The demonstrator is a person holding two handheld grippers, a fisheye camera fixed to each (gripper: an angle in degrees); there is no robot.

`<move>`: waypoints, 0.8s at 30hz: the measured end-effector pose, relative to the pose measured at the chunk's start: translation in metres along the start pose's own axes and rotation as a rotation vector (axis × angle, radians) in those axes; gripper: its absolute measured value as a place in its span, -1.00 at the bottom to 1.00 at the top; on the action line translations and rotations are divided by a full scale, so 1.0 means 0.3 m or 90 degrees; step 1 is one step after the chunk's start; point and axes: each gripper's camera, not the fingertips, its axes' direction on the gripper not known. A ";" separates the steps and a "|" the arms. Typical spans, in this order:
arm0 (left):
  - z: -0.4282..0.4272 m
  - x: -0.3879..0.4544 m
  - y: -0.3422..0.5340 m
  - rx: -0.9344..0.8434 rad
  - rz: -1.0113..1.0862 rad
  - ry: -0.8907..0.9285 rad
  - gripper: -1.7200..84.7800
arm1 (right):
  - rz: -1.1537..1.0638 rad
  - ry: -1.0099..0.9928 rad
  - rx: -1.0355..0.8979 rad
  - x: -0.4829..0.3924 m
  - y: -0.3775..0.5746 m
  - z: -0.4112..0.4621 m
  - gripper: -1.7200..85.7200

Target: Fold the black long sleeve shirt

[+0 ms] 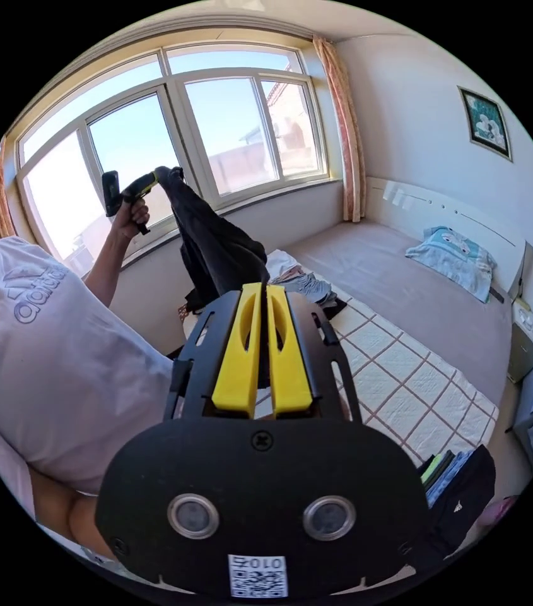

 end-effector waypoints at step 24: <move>-0.428 0.515 -0.272 0.133 0.339 0.068 -0.97 | -0.293 0.275 0.297 -0.651 0.013 -0.675 -0.92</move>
